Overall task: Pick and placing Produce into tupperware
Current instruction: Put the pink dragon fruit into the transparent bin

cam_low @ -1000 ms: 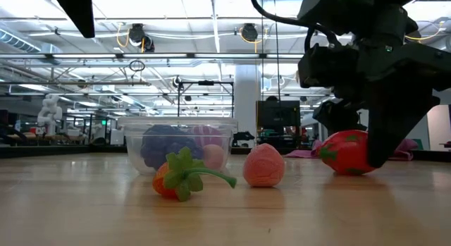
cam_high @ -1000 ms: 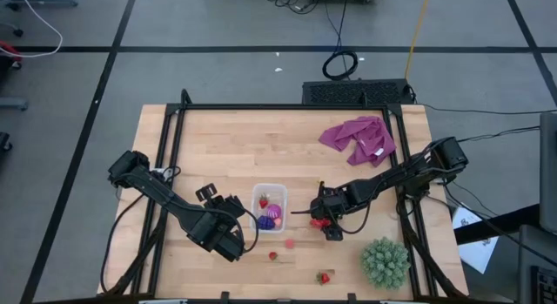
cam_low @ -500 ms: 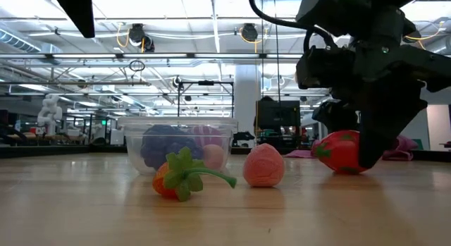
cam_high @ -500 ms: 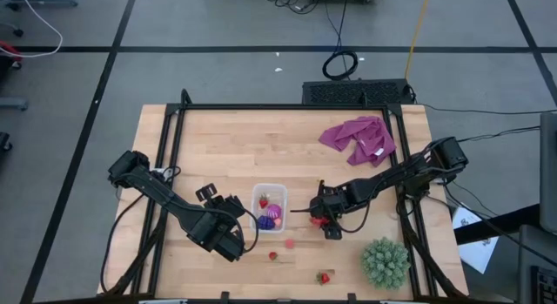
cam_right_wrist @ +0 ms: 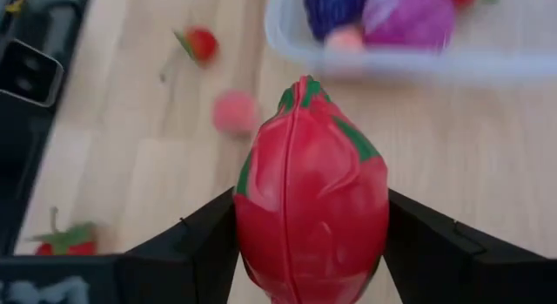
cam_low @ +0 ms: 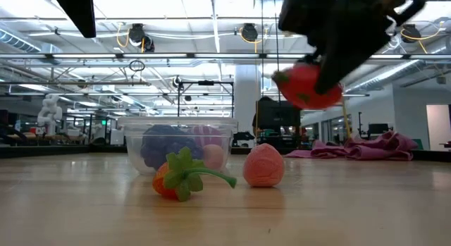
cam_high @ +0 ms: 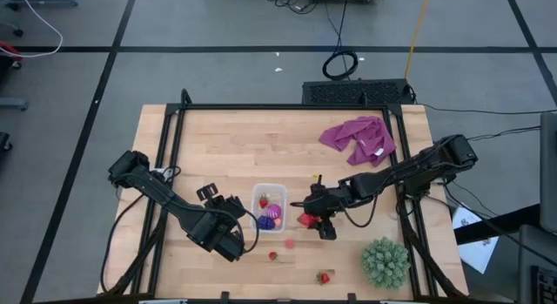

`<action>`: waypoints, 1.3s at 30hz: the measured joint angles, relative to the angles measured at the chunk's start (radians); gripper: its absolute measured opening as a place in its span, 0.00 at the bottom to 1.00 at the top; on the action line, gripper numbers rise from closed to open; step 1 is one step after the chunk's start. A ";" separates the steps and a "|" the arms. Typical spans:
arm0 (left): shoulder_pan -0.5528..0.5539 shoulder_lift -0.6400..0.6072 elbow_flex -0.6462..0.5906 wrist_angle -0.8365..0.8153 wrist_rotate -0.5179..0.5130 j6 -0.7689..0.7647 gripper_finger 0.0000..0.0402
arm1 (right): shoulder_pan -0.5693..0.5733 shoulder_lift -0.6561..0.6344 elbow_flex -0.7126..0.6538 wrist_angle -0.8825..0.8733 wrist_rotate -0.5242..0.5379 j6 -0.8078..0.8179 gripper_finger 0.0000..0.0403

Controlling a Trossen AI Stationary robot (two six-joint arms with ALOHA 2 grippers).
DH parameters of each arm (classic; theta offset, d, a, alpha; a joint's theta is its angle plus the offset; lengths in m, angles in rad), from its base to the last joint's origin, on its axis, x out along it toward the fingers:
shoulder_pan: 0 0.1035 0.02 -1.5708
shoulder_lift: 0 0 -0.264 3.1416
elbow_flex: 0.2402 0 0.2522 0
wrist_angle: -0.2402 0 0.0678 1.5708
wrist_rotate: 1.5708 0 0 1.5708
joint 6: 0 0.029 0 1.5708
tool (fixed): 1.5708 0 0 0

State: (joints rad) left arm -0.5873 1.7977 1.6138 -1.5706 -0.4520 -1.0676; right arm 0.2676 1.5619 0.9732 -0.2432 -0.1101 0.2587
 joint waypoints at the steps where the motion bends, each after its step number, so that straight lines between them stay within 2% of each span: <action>1: 0.002 0.000 0.000 0.000 -0.003 0.011 0.37 | 0.000 -0.002 0.015 -0.004 0.000 -0.010 0.57; 11: 0.040 -0.059 0.000 0.000 -0.021 0.081 0.37 | -0.005 -0.002 0.098 0.172 0.005 -0.140 0.58; 20: 0.050 -0.218 0.000 -0.001 -0.050 0.061 0.37 | -0.081 -0.002 0.098 0.286 0.007 -0.170 0.58; 28: 0.050 -0.285 0.000 -0.001 -0.095 0.082 0.37 | -0.141 -0.001 0.098 0.408 0.001 -0.173 0.58; 32: 0.052 -0.289 0.000 -0.001 -0.113 0.105 0.37 | -0.159 0.051 0.147 0.384 -0.002 -0.175 0.58; 34: 0.052 -0.289 0.000 0.001 -0.116 0.112 0.37 | -0.166 0.106 0.198 0.368 -0.037 -0.177 0.58; 39: 0.052 -0.288 0.000 0.000 -0.104 0.118 0.37 | -0.170 0.256 0.382 0.153 -0.076 -0.230 0.58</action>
State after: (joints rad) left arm -0.5350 1.5093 1.6138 -1.5707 -0.5560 -0.9501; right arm 0.0978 1.8177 1.3552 -0.0903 -0.1859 0.0291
